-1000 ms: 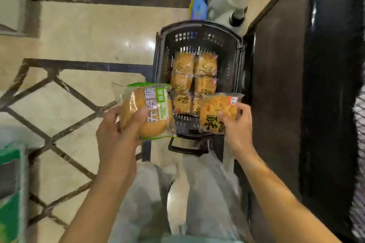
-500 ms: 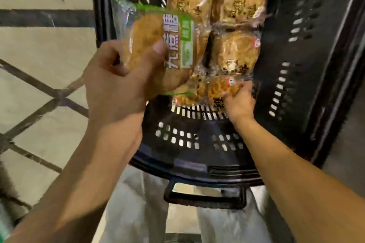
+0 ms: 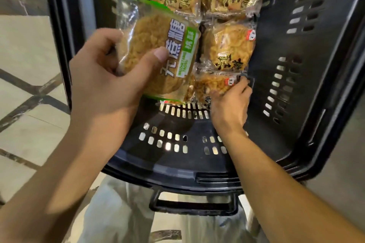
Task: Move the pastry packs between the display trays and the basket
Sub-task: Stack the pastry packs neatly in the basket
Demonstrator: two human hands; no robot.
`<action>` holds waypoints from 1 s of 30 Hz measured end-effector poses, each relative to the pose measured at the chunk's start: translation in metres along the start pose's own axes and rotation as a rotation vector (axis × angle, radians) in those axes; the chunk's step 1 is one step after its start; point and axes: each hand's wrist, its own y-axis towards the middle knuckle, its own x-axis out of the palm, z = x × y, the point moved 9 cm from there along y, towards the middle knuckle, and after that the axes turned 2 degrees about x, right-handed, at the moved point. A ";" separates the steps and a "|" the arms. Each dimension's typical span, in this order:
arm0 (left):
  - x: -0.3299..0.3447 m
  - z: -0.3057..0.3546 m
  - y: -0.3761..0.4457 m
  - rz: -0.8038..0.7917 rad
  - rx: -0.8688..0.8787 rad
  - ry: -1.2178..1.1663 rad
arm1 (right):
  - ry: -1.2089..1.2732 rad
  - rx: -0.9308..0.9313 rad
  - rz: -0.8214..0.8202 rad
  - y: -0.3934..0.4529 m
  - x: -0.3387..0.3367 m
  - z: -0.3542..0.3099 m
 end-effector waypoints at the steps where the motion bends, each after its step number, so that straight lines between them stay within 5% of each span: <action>1: 0.003 0.002 0.000 -0.006 0.006 0.014 | 0.006 -0.046 0.034 -0.006 -0.003 -0.004; 5: 0.009 0.005 -0.003 0.009 0.015 0.017 | -0.204 -0.230 0.131 -0.021 -0.007 -0.024; 8: 0.007 0.005 -0.005 0.020 0.023 0.021 | -0.476 -0.413 -0.063 -0.026 0.022 -0.040; 11: 0.004 0.005 -0.007 0.014 0.030 -0.001 | -0.657 -0.398 -0.285 -0.026 0.047 -0.020; 18: -0.013 -0.004 -0.003 0.016 0.030 -0.047 | -0.579 -0.288 -0.396 -0.015 0.051 -0.011; 30: -0.018 0.006 -0.017 0.028 0.036 -0.056 | -0.643 -0.428 -0.396 -0.014 0.029 -0.011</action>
